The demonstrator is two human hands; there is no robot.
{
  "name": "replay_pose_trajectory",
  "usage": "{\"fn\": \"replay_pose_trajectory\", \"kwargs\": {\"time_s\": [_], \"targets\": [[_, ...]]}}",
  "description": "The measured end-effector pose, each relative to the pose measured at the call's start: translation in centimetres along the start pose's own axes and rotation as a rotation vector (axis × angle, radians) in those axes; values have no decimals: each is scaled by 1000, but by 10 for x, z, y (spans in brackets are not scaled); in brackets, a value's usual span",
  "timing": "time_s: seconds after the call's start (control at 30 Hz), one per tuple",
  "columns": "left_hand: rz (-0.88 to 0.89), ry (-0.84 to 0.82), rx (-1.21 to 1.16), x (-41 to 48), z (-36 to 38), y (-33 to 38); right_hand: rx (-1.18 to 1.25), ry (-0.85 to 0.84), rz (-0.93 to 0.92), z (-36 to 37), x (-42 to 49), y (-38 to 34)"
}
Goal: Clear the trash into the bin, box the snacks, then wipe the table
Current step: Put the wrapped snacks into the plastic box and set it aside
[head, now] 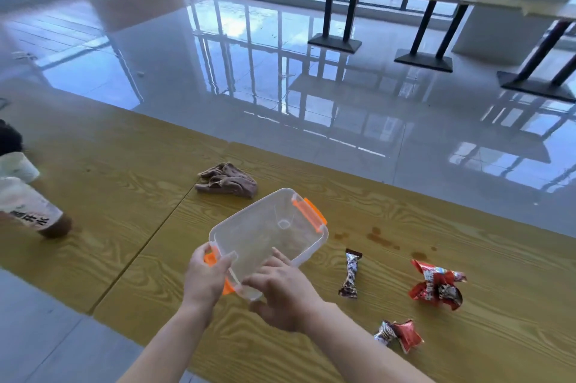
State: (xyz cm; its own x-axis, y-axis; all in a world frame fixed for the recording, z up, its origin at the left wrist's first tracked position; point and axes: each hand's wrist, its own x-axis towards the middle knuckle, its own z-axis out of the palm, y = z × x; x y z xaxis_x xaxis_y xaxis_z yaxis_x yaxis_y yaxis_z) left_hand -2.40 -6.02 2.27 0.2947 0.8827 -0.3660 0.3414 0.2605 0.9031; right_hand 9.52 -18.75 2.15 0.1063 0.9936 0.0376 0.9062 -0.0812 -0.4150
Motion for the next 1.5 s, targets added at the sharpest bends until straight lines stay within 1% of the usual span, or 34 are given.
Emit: {"fn": "replay_pose_trajectory", "kwargs": {"time_s": [0.03,0.07,0.13,0.17,0.2,0.23,0.3,0.37,0.47,0.53,0.63,0.7,0.73,0.83,0.87,0.9,0.93,1.0,1.07,1.13,1.23,1.3,1.4,1.5], "targets": [[-3,-26,16,6,-6,1,78,65,26,-7,1,9],[6,-40,44,11,-11,3,115,188,76,-15,3,21],[40,-58,109,21,-19,8,45,458,225,-34,8,45],[57,-70,136,26,-22,10,-2,503,328,-43,11,56],[70,-81,163,32,-24,12,-12,478,439,-51,15,64],[82,-86,192,37,-26,15,20,415,539,-55,18,70],[110,-82,235,47,-29,16,132,309,639,-54,24,74],[132,-71,244,53,-29,19,160,293,643,-46,24,72],[154,-62,214,59,-24,17,156,351,624,-37,17,67],[166,-54,216,61,-20,16,161,357,622,-35,14,64],[203,-11,335,57,-12,16,193,368,613,-44,7,62],[308,96,437,42,-7,20,226,430,627,-54,-5,64],[418,152,475,30,-4,22,238,475,646,-59,-15,68],[854,269,684,-13,9,20,240,558,730,-71,-61,82],[963,271,737,-25,13,17,234,553,757,-72,-80,86],[1028,255,763,-33,17,14,229,538,784,-71,-98,90],[1051,232,766,-39,22,11,226,515,807,-69,-116,94],[1026,149,724,-50,38,4,205,459,849,-60,-151,102],[998,-12,699,-60,58,-5,181,384,889,-50,-174,110],[1052,-160,756,-71,84,-12,160,270,927,-40,-192,117],[1185,-238,871,-80,122,-14,127,70,950,-27,-205,122],[1211,-276,919,-81,142,-15,134,-2,949,-20,-209,123],[1114,-411,989,-83,169,-22,136,-54,951,-10,-213,126],[879,-502,1109,-80,196,-31,95,-62,934,-2,-217,130]]}}
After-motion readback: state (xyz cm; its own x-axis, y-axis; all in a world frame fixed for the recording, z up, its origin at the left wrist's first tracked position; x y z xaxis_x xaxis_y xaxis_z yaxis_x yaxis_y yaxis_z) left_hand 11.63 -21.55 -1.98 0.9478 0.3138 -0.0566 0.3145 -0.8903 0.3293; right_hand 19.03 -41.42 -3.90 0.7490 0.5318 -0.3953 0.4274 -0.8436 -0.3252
